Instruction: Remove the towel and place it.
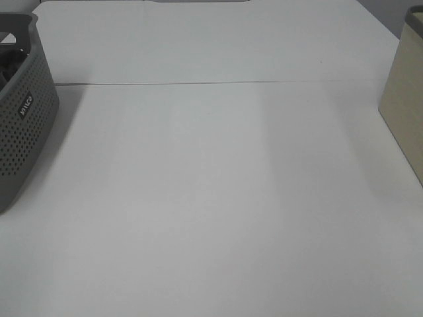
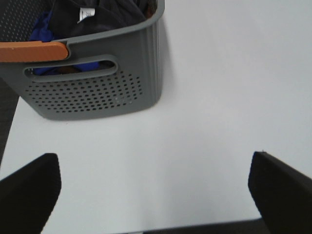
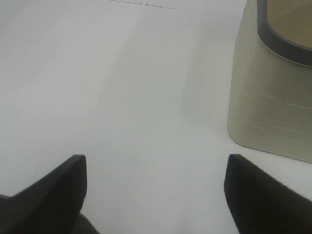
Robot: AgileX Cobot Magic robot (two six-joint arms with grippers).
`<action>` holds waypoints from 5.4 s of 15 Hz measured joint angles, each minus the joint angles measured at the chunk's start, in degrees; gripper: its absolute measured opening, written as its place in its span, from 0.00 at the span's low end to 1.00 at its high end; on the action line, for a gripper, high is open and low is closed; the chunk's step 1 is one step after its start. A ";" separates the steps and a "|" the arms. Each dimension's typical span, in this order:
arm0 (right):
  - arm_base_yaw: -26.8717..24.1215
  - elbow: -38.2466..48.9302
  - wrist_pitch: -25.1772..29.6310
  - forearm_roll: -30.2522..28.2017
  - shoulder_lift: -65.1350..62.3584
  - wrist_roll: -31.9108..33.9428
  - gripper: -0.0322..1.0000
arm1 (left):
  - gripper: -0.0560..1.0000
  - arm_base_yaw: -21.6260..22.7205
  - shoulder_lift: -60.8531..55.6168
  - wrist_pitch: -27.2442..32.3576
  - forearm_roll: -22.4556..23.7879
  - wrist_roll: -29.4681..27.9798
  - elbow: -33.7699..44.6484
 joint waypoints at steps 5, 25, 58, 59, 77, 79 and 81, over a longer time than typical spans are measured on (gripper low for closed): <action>0.00 0.00 0.00 0.00 0.00 0.00 0.76 | 0.99 0.00 32.77 3.50 7.16 22.92 -20.74; 0.00 0.00 0.00 0.00 0.00 0.00 0.76 | 0.99 7.62 115.79 -4.98 21.31 51.17 -66.75; 0.00 0.00 0.00 0.00 0.00 0.00 0.76 | 0.05 7.62 104.91 3.09 18.56 41.48 -69.84; 0.00 0.00 0.00 0.00 0.00 0.00 0.76 | 0.05 7.62 102.79 3.15 16.56 41.37 -70.93; 0.00 0.00 -0.06 0.11 0.80 0.00 0.76 | 0.05 -24.18 93.39 3.44 0.00 35.52 -96.31; 0.00 -0.23 -0.34 1.66 6.42 -0.11 0.76 | 0.05 -27.50 93.45 3.50 0.00 35.18 -96.31; 0.00 -0.80 -5.33 5.33 13.64 -2.98 0.76 | 0.05 -29.45 93.56 3.78 0.00 35.12 -96.31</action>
